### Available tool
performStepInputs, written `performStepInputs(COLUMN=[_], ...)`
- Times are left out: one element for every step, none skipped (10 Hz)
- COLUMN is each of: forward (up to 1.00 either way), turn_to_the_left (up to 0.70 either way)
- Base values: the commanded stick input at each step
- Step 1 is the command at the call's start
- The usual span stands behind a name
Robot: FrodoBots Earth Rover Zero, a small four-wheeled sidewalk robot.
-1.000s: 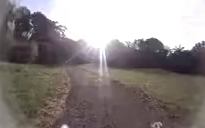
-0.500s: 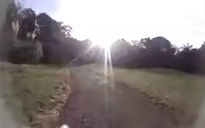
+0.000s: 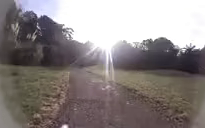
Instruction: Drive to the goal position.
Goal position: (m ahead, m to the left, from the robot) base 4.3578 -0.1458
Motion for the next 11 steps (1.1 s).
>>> performStepInputs(forward=[0.85, 0.85, 0.85, 0.85, 0.85, 0.85, 0.85, 0.85, 0.85, 0.85, 0.85], turn_to_the_left=[0.00, 0.00, 0.00, 0.00, 0.00, 0.00, 0.00, 0.00, 0.00, 0.00, 0.22])
